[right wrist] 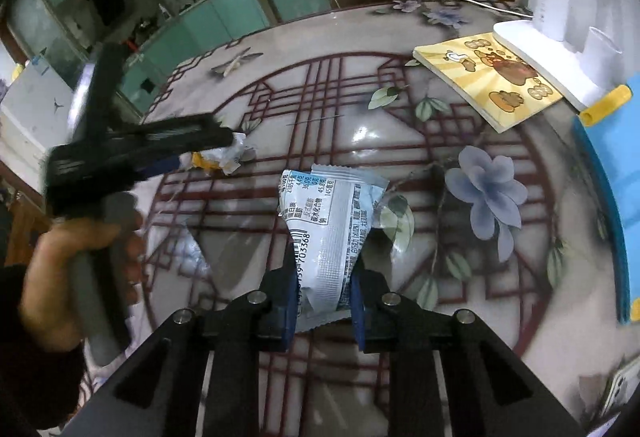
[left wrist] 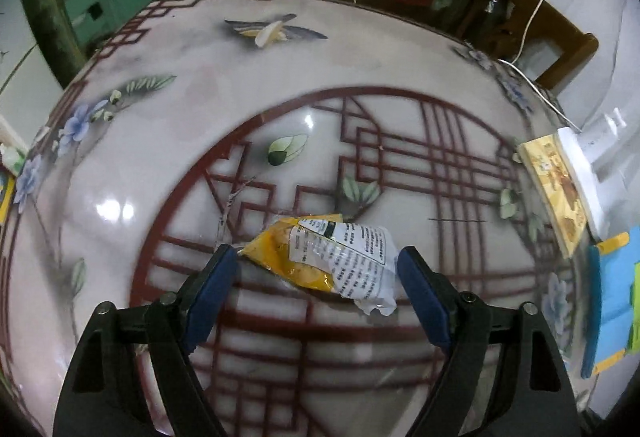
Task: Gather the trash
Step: 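Grasp the yellow snack wrapper with the left gripper while the right grasps the blue-white packet, then carry the yellow wrapper and blue-white packet over the red bin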
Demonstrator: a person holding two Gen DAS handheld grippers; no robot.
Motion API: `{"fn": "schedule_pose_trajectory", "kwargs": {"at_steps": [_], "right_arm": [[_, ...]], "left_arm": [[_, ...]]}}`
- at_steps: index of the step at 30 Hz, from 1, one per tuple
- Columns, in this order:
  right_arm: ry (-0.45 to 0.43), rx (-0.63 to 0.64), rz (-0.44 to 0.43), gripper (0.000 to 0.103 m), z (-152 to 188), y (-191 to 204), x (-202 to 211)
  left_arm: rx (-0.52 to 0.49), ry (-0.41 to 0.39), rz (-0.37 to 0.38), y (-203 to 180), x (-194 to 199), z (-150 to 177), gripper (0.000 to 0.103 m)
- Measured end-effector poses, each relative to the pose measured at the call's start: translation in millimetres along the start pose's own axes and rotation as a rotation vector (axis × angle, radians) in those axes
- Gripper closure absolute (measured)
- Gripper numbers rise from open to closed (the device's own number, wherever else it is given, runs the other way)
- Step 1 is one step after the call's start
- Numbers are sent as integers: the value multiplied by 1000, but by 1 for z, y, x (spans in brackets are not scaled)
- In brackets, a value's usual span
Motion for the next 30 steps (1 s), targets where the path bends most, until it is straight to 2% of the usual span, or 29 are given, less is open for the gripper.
{"fn": "schedule_pose_trajectory", "kwargs": {"at_steps": [2, 3, 5, 7, 10, 15, 20, 23, 30], "right_arm": [[-10, -10, -9, 84, 1, 1, 5], [-11, -18, -12, 84, 2, 1, 7], [-12, -28, -15, 84, 3, 2, 8], [-16, -35, -16, 84, 5, 4, 10], [-24, -47, -20, 84, 6, 7, 15], [-47, -47, -24, 84, 9, 23, 29], [-39, -9, -3, 84, 18, 49, 36], [-35, 9, 6, 84, 25, 67, 40], [-36, 83, 10, 84, 42, 123, 49]], "left_arm": [[-5, 9, -2, 2, -5, 2, 74], [-5, 33, 11, 2, -9, 5, 81], [-18, 20, 26, 1, -7, 3, 92], [-31, 37, 45, 2, -3, 6, 93], [-69, 13, 56, 2, 12, 9, 94], [-174, -55, 85, -2, 65, 20, 94], [-219, -80, 112, 7, 109, 38, 94], [-218, -75, 114, 23, 126, 54, 94], [-138, -68, 106, 78, 159, 91, 94]]}}
Point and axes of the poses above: each gripper's, at about its wrist camera, not at the fingertips, and x roughly against the way its jaws point, y to its left, z to its underside, the point moved 10 cm from there along -x, roughly the way its jaws point, and after that the axes turned 4 degrees about z, right-handed, at the moved point
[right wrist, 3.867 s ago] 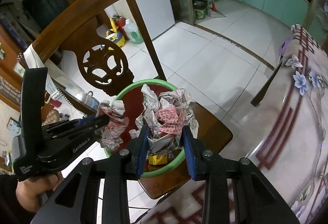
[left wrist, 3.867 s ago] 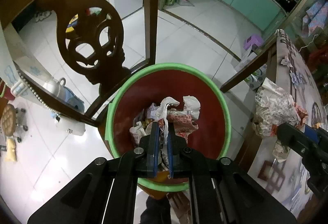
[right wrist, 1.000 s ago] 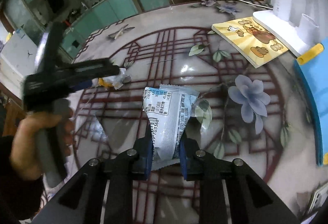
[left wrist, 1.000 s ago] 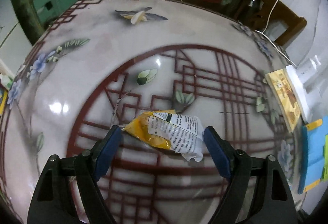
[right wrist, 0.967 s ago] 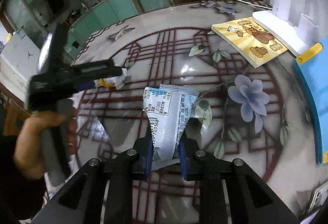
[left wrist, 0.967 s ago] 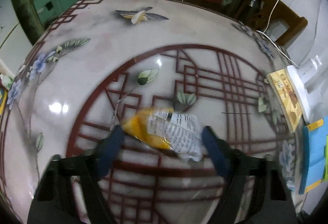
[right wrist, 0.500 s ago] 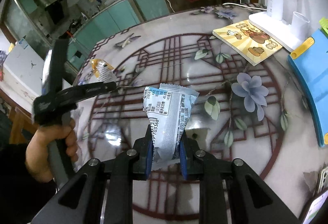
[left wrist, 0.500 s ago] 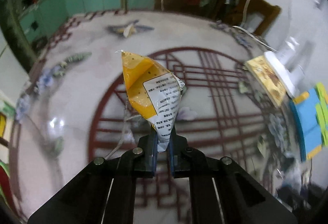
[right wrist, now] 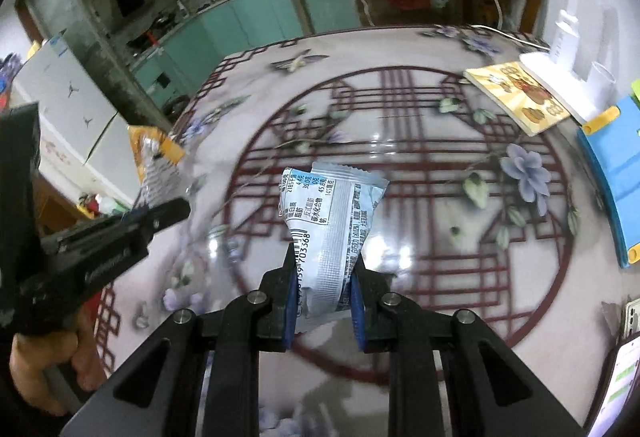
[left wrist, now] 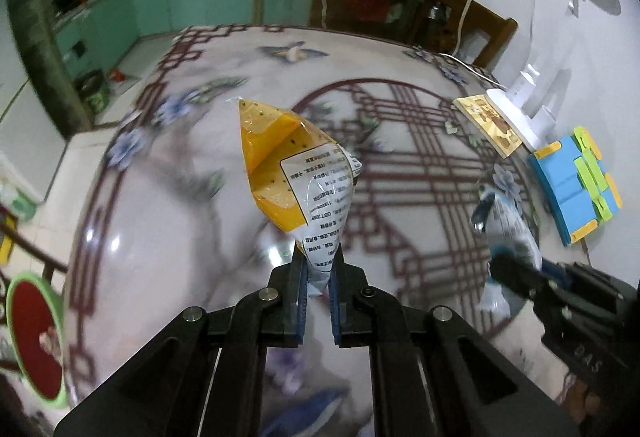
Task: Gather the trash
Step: 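Carry the yellow wrapper and blue-white packet over the red bin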
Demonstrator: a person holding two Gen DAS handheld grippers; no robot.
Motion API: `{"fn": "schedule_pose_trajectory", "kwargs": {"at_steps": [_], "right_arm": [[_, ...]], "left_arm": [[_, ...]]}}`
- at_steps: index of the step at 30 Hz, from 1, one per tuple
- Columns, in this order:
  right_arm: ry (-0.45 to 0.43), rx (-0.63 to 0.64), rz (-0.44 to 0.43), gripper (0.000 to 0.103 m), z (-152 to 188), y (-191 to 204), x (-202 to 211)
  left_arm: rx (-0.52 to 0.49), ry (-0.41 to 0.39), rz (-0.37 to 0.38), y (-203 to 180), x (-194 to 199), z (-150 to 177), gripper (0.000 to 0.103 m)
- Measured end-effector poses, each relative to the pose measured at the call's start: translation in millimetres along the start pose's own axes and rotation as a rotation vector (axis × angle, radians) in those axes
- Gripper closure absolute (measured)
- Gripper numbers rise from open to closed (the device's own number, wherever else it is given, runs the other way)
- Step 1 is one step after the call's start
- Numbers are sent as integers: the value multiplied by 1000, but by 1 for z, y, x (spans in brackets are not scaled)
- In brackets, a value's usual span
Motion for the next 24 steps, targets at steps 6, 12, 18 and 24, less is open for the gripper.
{"fn": "schedule_pose_trajectory", "kwargs": {"at_steps": [6, 12, 18, 24], "right_arm": [[-4, 61, -14, 84, 8, 55, 8], [-7, 126, -30, 84, 12, 107, 12], [-11, 184, -53, 84, 16, 157, 17], [-11, 245, -82, 83, 21, 208, 17]], "left_arm": [[42, -7, -22, 38, 28, 23, 94], [82, -34, -38, 75, 51, 31, 94], [126, -64, -60, 112, 71, 34, 94], [183, -83, -103, 161, 90, 46, 94]]}}
Point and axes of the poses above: each gripper's, at about its wrist camera, not at the fingertips, and x roughly against the way its jaws point, y to its left, z to its underside, the point moved 10 cm from there along -x, roughly the way its jaws point, and after that the axes turned 4 degrees about z, right-handed, at the moved point
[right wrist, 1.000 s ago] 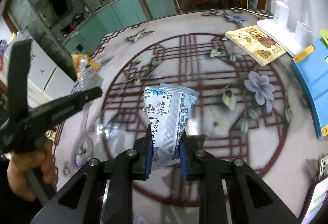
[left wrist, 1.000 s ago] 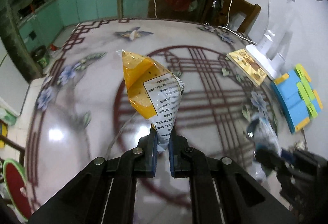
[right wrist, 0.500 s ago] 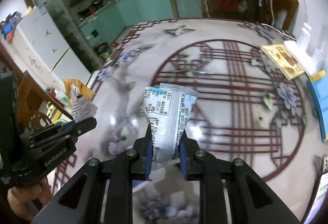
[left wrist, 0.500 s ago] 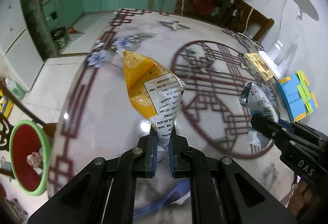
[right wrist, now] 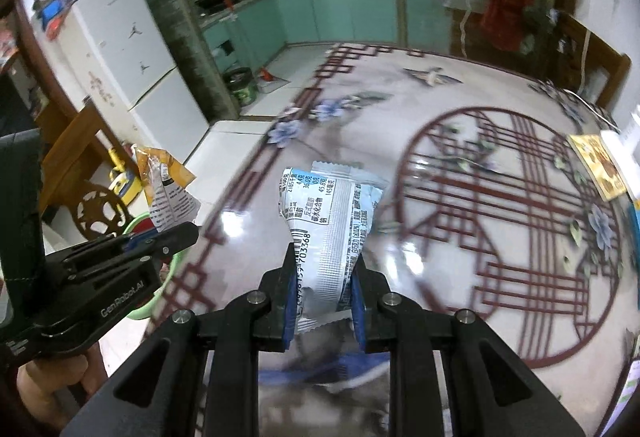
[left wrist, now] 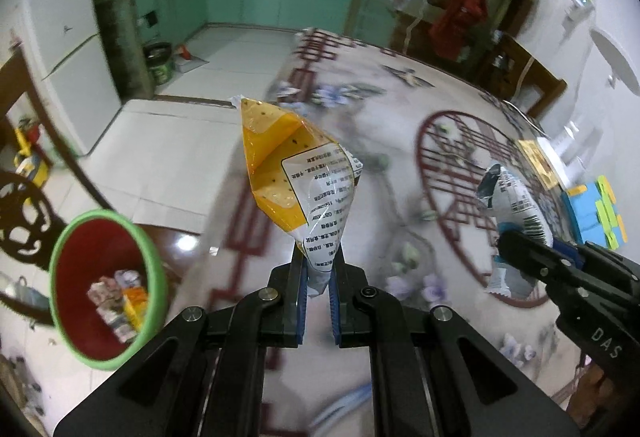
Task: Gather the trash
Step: 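Carry the yellow wrapper and blue-white packet over the red bin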
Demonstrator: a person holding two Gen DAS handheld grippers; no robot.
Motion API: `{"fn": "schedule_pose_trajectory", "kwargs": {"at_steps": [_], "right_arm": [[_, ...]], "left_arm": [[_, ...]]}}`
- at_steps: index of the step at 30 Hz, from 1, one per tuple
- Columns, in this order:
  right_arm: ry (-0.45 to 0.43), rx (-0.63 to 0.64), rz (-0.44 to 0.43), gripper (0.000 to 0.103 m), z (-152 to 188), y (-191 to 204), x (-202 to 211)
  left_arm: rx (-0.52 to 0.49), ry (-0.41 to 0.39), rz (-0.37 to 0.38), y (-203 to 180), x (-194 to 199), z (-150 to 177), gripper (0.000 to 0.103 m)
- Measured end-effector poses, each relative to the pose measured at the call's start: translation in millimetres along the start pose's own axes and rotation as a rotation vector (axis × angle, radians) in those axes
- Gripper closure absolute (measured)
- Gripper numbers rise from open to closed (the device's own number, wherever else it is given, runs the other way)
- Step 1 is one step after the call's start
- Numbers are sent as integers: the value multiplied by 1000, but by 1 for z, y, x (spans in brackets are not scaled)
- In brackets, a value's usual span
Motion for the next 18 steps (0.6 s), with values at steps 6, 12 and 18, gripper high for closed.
{"fn": "schedule_pose_trajectory", "kwargs": {"at_steps": [6, 12, 18], "right_arm": [[5, 69, -52, 83, -7, 58, -10], [16, 148, -108, 83, -11, 124, -23], [45, 221, -172, 83, -6, 187, -41]], "left_arm": [[67, -20, -53, 53, 14, 3, 94], [135, -40, -115, 110, 29, 10, 94], [212, -42, -179, 168, 40, 22, 94]]}}
Point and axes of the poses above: each gripper's, at about its wrist camera, not at the fingertips, and x roughly against the way its jaws point, y to its left, z to its underside, the point moved 10 cm from there along -x, roughly the way its jaws point, and after that the axes turned 4 degrees about z, right-handed, at the moved point
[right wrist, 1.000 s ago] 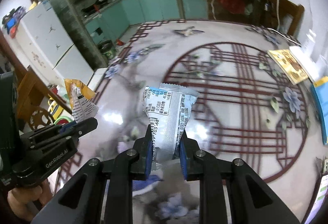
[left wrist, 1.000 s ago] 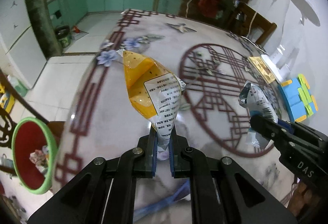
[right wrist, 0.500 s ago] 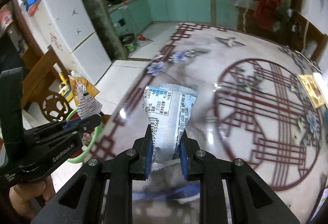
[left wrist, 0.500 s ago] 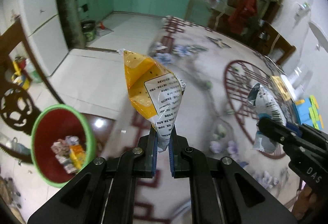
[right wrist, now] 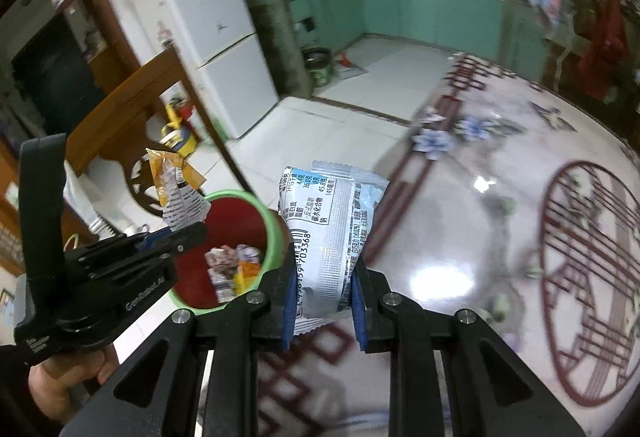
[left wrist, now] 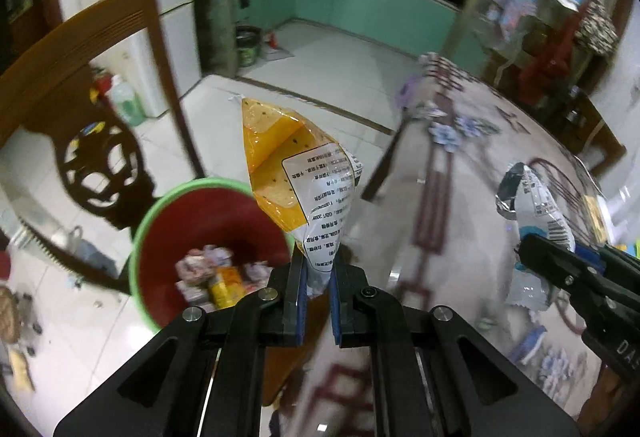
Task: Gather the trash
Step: 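Carry the yellow wrapper and blue-white packet over the red bin, then open both grippers to drop the wrapper and packet into the bin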
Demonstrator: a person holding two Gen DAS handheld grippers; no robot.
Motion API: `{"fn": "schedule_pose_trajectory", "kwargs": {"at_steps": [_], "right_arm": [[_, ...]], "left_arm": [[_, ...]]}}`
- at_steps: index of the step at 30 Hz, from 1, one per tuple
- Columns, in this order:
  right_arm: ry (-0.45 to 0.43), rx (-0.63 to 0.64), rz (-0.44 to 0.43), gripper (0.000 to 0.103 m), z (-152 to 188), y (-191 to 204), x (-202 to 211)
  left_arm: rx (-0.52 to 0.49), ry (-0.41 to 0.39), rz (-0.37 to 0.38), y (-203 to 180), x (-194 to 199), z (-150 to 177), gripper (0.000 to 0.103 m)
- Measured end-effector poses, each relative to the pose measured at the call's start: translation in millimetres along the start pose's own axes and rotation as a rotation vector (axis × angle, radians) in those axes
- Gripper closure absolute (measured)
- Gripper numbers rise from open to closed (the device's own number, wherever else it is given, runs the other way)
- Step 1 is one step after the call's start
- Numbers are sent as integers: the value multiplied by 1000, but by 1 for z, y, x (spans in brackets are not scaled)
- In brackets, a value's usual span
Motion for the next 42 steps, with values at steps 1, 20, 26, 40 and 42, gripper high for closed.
{"fn": "schedule_pose_trajectory", "kwargs": {"at_steps": [1, 20, 26, 40, 42], "right_arm": [[5, 9, -9, 83, -1, 8, -4], [146, 141, -121, 83, -9, 108, -107], [200, 158, -127, 83, -4, 115, -135], [250, 198, -129, 82, 1, 122, -161], [252, 200, -129, 82, 2, 122, -163]], "left_arm": [[8, 0, -9, 7, 0, 0, 94], [153, 129, -119, 112, -41, 19, 94], [187, 164, -127, 125, -57, 21, 94], [220, 235, -142, 138, -79, 30, 94], [220, 238, -142, 138, -80, 30, 94]]}}
Point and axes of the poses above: each gripper's, at about its wrist camera, not at the fingertips, and x roughly against the way its jaws point, y to its left, z to its underside, the point moved 10 cm from there along -x, roughly the way its jaws point, and after that the axes turned 4 degrees about z, right-handed, at the moved point
